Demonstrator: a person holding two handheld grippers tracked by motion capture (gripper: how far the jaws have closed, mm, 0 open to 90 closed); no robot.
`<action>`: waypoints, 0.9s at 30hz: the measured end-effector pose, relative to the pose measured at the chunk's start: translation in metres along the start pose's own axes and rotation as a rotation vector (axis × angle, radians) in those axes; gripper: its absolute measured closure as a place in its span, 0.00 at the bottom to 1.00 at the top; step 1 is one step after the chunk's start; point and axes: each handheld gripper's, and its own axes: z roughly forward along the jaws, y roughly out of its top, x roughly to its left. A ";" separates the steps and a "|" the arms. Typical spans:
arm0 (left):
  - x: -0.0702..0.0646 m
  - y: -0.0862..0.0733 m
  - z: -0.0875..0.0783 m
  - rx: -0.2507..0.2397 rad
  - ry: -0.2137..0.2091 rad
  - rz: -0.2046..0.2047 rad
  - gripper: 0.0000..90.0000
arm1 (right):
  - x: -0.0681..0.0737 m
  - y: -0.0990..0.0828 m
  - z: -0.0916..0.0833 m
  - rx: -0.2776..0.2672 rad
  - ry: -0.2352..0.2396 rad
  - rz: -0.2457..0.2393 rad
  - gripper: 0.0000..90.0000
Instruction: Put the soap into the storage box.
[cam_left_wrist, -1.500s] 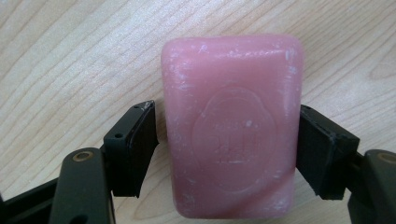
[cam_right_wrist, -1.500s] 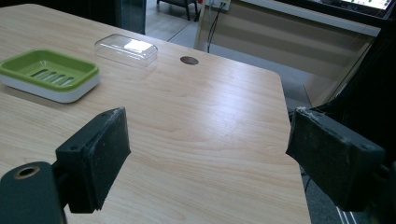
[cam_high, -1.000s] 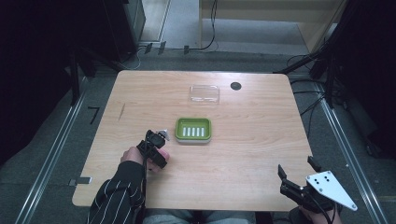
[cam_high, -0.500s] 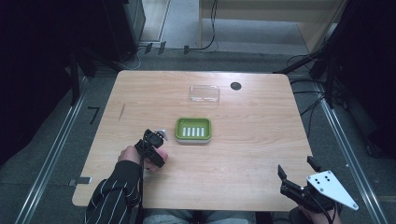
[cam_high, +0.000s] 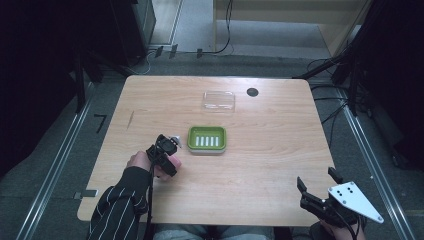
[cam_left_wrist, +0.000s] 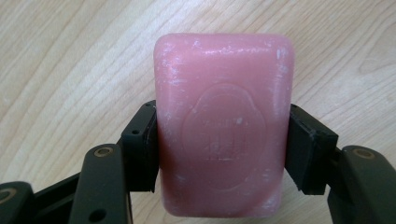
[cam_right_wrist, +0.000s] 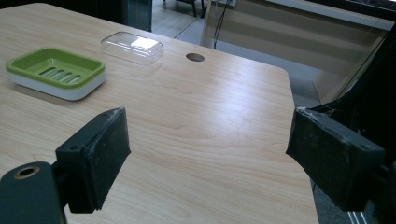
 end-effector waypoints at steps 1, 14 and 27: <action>0.000 0.001 -0.001 -0.005 0.000 0.005 0.43 | 0.000 0.000 0.000 0.000 0.001 0.000 0.15; 0.006 0.012 -0.012 -0.024 0.008 0.058 0.43 | -0.001 0.000 -0.001 0.005 -0.004 0.009 0.15; 0.006 0.026 -0.017 -0.032 0.010 0.117 0.43 | -0.001 -0.001 -0.001 0.007 -0.006 0.011 0.15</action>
